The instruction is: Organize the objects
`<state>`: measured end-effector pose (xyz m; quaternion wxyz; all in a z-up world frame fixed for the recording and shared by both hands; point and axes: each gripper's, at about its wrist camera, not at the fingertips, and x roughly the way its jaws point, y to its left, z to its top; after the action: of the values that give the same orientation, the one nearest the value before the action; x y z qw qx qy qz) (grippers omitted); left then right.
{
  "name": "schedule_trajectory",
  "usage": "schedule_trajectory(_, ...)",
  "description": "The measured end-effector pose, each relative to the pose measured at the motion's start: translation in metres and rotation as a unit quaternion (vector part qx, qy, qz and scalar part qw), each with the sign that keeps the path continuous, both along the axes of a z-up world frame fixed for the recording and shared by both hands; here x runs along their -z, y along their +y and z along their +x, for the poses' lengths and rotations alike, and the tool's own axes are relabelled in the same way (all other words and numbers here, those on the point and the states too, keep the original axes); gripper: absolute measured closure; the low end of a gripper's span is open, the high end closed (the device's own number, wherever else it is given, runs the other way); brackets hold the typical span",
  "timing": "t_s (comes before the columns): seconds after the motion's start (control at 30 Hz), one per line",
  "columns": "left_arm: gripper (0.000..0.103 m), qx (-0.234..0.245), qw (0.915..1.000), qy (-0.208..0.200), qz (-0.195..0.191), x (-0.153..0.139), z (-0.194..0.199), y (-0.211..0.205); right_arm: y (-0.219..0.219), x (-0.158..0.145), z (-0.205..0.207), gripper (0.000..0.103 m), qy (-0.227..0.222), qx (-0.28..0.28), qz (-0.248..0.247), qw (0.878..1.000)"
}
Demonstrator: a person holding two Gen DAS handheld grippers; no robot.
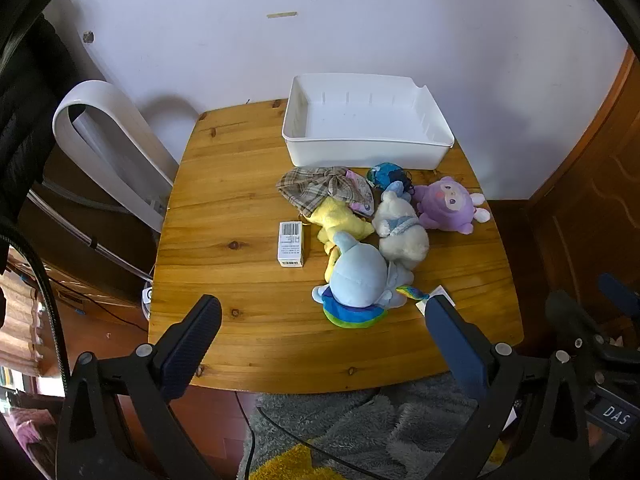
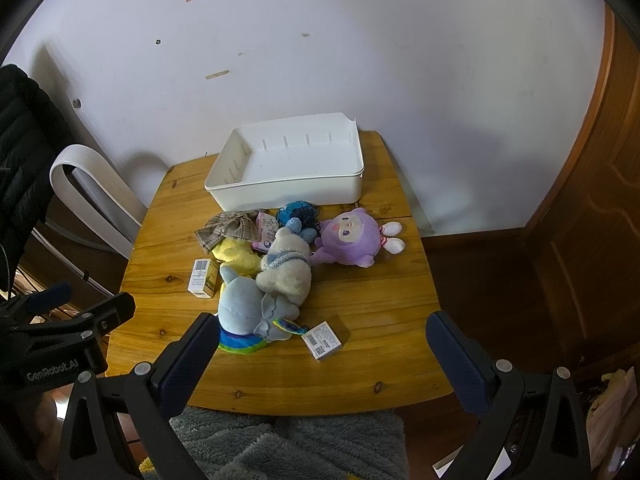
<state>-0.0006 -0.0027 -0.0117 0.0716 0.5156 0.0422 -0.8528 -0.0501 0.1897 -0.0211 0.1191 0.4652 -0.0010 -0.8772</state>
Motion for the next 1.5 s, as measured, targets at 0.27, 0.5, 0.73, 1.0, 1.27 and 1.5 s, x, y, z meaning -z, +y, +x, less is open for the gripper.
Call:
schedule_trajectory(0.27,0.001,-0.044,0.9990,-0.002,-0.004,0.000,0.000,0.000,0.000,-0.001,0.000,0.000,0.000,0.008,0.001,1.000)
schedule_trajectory(0.5,0.001,-0.056,0.9984,-0.003,-0.005,0.000,-0.001,0.000,0.003,-0.002,0.000,0.000,0.006,0.011,0.005,1.000)
schedule_trajectory(0.73,0.001,-0.072,0.9974,0.000,-0.008,-0.003,-0.002,-0.001,0.004,-0.006,0.000,0.000,0.013,0.015,0.010,1.000)
schedule_trajectory(1.0,0.001,-0.083,0.9963,0.013,-0.017,-0.014,-0.009,0.000,0.003,-0.015,0.000,0.000,0.037,0.020,0.039,0.998)
schedule_trajectory(1.27,0.001,-0.091,0.9955,0.024,-0.011,-0.024,-0.020,-0.002,0.002,-0.015,-0.002,0.000,0.069,0.021,0.102,0.992)
schedule_trajectory(1.5,0.001,-0.073,0.9972,0.002,-0.014,-0.017,-0.037,0.002,0.008,-0.007,-0.008,0.000,0.058,0.013,0.101,0.993)
